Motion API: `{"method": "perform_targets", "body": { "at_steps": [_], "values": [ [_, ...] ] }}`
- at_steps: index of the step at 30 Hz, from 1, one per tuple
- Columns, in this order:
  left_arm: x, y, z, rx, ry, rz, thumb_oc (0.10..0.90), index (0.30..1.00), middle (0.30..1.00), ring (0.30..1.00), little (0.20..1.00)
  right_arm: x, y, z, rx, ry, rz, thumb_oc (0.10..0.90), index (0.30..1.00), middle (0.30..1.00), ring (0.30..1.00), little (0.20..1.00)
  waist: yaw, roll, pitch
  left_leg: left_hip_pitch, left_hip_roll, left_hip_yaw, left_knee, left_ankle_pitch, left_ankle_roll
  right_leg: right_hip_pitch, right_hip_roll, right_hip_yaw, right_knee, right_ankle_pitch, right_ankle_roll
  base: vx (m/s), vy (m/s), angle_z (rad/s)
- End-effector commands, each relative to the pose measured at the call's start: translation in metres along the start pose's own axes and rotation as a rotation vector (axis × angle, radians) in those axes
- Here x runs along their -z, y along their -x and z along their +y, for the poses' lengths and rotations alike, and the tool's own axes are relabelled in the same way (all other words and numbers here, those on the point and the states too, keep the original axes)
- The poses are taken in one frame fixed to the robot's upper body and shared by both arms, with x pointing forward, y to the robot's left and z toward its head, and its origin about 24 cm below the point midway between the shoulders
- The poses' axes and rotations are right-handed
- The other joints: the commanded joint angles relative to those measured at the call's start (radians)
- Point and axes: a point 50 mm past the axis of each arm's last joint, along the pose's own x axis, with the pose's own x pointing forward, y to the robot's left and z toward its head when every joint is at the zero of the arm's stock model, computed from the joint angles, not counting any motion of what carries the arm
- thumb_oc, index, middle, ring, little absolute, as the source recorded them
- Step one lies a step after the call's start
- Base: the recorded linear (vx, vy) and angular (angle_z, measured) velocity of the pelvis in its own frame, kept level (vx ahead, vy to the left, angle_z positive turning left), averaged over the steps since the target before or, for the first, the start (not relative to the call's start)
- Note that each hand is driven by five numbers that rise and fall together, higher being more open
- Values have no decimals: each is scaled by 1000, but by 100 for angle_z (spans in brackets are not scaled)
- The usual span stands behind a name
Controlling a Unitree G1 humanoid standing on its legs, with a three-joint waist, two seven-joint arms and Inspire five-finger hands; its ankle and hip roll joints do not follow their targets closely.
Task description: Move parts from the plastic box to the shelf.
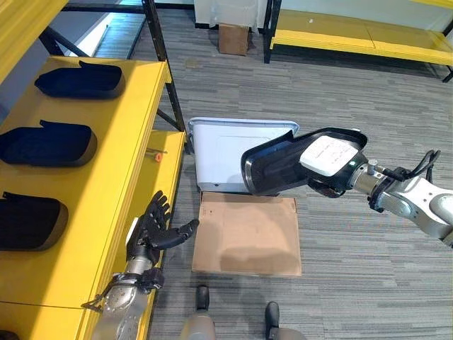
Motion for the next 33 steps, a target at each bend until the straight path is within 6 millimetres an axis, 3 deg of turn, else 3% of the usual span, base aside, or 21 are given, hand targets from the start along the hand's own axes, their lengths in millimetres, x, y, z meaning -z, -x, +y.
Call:
{"method": "perform_targets", "body": {
  "at_steps": [1, 10, 12, 19, 26, 33],
  "values": [
    [-39, -8, -3, 48, -114, -215, 900, 1000, 1000, 1000, 1000, 18, 6, -60, 265, -43, 48, 400, 300, 300, 300, 300, -1, -26, -179, -23, 112, -62, 29, -2, -63, 99, -59, -6, 11, -76, 73, 0, 0, 0],
    [-58, -15, 2, -4, -179, -317, 900, 1000, 1000, 1000, 1000, 11, 27, -63, 366, -321, 9, 400, 300, 300, 300, 300, -25, -23, -176, -24, 115, -52, 37, -4, -67, 89, -62, 3, 21, -81, 70, -1, 2, -5],
    [-79, -18, 12, -49, -284, -409, 900, 1000, 1000, 1000, 1000, 7, 34, -66, 410, -499, -44, 400, 300, 300, 300, 300, -36, -19, -176, -16, 116, -43, 29, -4, -70, 89, -63, 10, 18, -78, 69, 7, 1, -7],
    [-105, -23, 24, -96, -480, -511, 900, 1000, 1000, 1000, 1000, 12, 48, -61, 393, -757, -71, 400, 300, 300, 300, 300, -55, -20, -183, -10, 118, -30, 21, 1, -78, 89, -67, 11, 13, -75, 73, 3, 2, -3],
    [-125, -25, 24, -113, -626, -600, 900, 1000, 1000, 1000, 1000, 12, 52, -57, 371, -923, -115, 400, 300, 300, 300, 300, -63, -22, -191, 0, 118, -23, 14, -1, -81, 93, -71, 12, 8, -70, 76, 0, 0, 0],
    [-144, -29, 11, -47, -829, -697, 900, 1000, 1000, 1000, 1000, 5, 48, -52, 322, -1073, -188, 400, 300, 300, 300, 300, -75, -19, -201, 9, 120, -14, -2, 3, -85, 92, -75, 13, 4, -66, 82, 0, 0, 0]
  ]
}}
